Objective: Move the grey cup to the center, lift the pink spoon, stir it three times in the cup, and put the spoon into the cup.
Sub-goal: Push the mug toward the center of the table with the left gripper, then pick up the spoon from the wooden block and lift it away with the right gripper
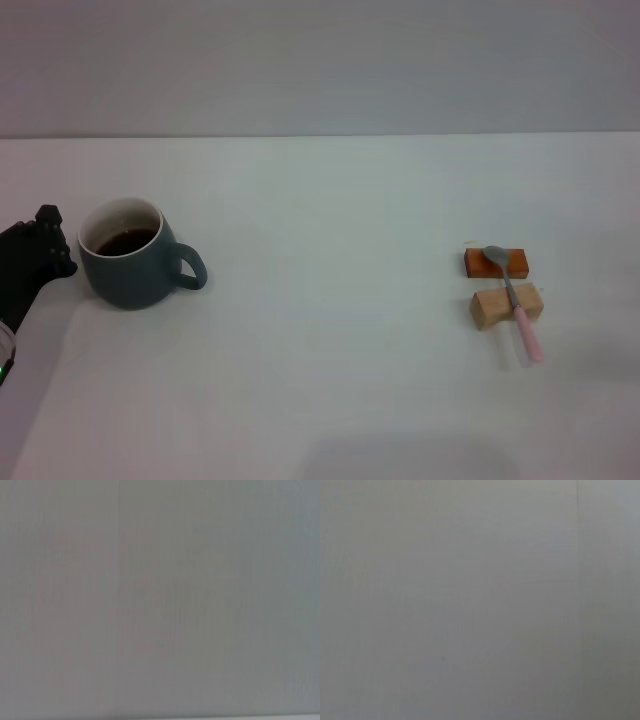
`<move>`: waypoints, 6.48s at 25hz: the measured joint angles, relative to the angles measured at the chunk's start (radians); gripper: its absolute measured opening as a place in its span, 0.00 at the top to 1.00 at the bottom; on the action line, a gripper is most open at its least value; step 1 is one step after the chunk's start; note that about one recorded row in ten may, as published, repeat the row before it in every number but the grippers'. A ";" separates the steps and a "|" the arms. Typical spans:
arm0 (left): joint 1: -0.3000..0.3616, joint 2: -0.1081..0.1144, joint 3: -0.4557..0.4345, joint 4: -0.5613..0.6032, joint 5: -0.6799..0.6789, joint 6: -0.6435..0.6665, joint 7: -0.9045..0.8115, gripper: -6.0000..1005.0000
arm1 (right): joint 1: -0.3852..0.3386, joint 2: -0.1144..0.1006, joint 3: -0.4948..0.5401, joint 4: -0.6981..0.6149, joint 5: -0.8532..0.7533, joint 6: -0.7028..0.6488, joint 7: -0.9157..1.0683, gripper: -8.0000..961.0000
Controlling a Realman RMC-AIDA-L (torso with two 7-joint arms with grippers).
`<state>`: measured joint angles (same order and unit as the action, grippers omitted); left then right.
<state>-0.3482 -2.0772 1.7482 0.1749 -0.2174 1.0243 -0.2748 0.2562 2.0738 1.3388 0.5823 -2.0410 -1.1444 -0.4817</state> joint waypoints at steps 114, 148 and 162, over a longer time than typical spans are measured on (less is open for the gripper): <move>-0.018 0.008 0.194 0.245 0.013 -0.158 -0.133 1.00 | -0.158 0.004 -0.143 0.164 -0.095 0.037 -0.033 0.46; 0.080 0.018 -0.129 0.238 0.012 -0.021 -0.063 1.00 | -0.478 -0.053 -0.756 0.632 0.011 0.253 -0.161 0.46; 0.081 0.019 -0.160 0.233 0.012 -0.018 -0.064 1.00 | -0.477 -0.084 -0.757 0.637 0.068 0.375 -0.160 0.46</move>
<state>-0.2674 -2.0585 1.5887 0.4080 -0.2056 1.0064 -0.3389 -0.2208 1.9895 0.5814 1.2195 -1.9726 -0.7696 -0.6415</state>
